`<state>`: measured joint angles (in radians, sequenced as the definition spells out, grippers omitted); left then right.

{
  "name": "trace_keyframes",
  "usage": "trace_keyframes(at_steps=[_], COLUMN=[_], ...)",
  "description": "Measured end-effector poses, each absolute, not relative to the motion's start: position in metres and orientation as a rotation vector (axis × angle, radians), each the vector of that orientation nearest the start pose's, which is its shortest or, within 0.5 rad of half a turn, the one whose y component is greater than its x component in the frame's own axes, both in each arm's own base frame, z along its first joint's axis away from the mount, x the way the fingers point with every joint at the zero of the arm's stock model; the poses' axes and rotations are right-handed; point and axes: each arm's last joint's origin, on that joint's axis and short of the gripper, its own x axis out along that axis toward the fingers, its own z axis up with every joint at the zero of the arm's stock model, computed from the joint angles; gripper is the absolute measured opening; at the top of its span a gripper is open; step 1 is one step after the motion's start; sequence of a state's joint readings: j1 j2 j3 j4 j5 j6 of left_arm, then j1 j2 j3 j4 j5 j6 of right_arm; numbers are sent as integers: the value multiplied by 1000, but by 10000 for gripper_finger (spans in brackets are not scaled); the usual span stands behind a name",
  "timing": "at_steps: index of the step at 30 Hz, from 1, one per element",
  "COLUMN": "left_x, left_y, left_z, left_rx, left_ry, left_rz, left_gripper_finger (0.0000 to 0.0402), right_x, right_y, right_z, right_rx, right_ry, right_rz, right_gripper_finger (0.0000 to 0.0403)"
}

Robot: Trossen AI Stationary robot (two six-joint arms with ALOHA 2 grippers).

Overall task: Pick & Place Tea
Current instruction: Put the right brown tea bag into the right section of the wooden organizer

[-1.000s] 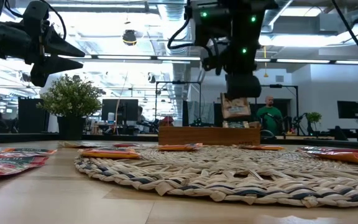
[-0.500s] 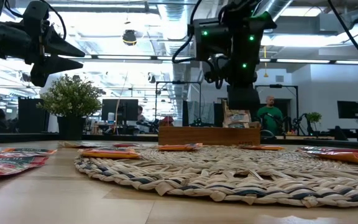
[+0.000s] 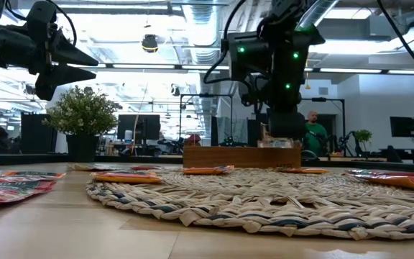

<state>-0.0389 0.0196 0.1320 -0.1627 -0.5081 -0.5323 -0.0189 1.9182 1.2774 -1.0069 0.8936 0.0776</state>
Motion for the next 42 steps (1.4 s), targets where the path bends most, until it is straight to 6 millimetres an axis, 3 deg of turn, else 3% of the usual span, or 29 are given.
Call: trace_keyframes(at_steps=[8,16,42], left_x=[86,86,86], left_y=[11,11,11], left_z=[191,191,191], left_rx=[-509,-523,-550], left_ry=[-77,-81,-87], left_rz=[471,470,469], left_gripper_finger=[151,151,151], right_x=[338,330,330], right_y=[-27,-28,-27], right_z=[166,151,151], right_rx=[-642,-674,-719], right_ry=[1455,1489,1520], right_rz=[-753,-726,-667], right_gripper_finger=[1,1,6])
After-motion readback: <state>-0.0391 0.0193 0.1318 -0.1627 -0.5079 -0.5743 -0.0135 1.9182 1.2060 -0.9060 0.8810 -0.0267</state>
